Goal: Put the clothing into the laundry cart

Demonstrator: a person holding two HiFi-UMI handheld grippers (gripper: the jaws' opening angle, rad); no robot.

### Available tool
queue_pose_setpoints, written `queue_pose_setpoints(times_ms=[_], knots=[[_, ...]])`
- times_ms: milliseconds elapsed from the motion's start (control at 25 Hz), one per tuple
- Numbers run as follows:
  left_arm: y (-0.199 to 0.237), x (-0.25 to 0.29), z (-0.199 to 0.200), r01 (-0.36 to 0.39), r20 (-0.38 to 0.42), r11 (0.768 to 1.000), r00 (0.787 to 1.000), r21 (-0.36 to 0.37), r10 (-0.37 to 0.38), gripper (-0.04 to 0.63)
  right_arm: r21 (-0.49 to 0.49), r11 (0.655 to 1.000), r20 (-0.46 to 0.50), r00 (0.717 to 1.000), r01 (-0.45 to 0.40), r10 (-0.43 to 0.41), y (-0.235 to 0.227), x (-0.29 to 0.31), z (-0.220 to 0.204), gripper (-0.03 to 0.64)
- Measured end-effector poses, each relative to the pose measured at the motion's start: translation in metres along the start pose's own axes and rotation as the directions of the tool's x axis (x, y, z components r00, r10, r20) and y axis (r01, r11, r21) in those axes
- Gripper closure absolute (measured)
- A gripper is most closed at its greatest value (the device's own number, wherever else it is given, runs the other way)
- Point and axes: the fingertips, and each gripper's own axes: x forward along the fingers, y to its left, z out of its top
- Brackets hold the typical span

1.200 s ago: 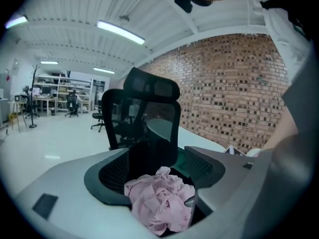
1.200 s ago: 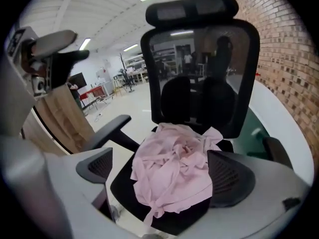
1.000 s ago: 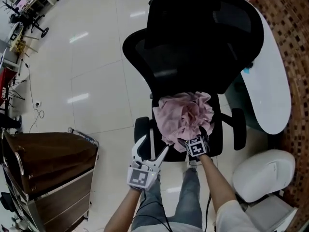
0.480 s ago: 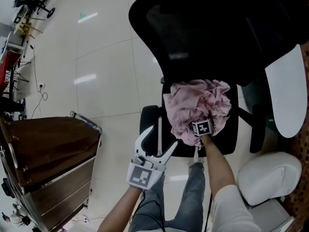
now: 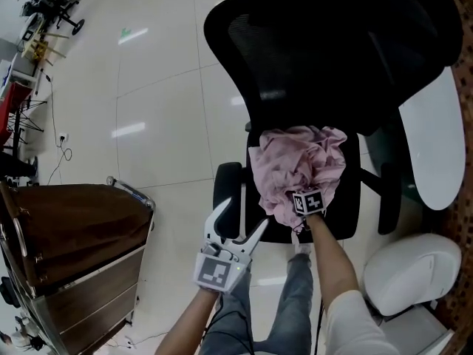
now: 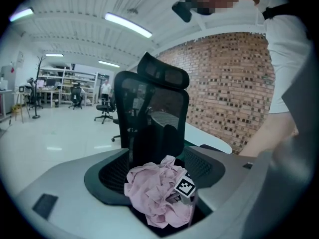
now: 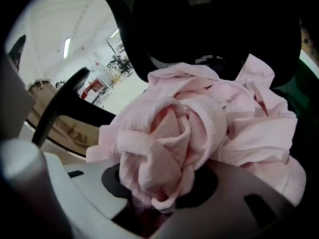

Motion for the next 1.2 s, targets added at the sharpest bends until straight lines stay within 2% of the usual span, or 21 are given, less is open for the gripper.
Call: queue_pose_setpoints(times_ms=[200,360,480,560,840,960,1040,1200], knots=[[-0.01,-0.015,0.02,-0.004,0.02,1.0,1.0,-0.007,0.004,0.265,0.073,0.991,0.135,0.986,-0.111,0.101,0.038,-0.049,0.02,0.451],[-0.019,-0.027,0.047,-0.004,0.065,0.999,0.998,-0.043,0.006,0.265,0.101,0.976,0.345,0.927,-0.195,0.149,0.073,-0.121,0.054,0.456],[-0.022,-0.042,0.074,-0.007,0.116,0.997,0.993,-0.077,0.016,0.265,0.102,0.973,0.478,0.868,-0.206,0.134,0.095,-0.192,0.081,0.456],[-0.022,-0.055,0.089,-0.007,0.148,0.998,0.989,-0.062,0.016,0.265,0.099,0.975,0.55,0.828,-0.197,0.111,0.11,-0.243,0.098,0.457],[-0.039,-0.106,0.175,-0.011,0.283,0.998,0.959,-0.057,0.027,0.265,0.064,0.989,0.749,0.661,-0.135,0.042,0.156,-0.414,0.147,0.457],[-0.047,-0.129,0.2,-0.037,0.323,0.999,0.946,-0.003,0.036,0.265,0.022,0.998,0.81,0.587,-0.051,0.013,0.178,-0.479,0.158,0.457],[-0.06,-0.141,0.215,-0.019,0.336,0.999,0.942,0.041,0.004,0.265,-0.021,1.0,0.842,0.54,0.021,0.007,0.195,-0.52,0.164,0.457],[-0.075,-0.161,0.241,-0.026,0.371,0.994,0.928,0.106,-0.015,0.265,-0.089,0.985,0.9,0.436,0.146,0.017,0.229,-0.591,0.176,0.457]])
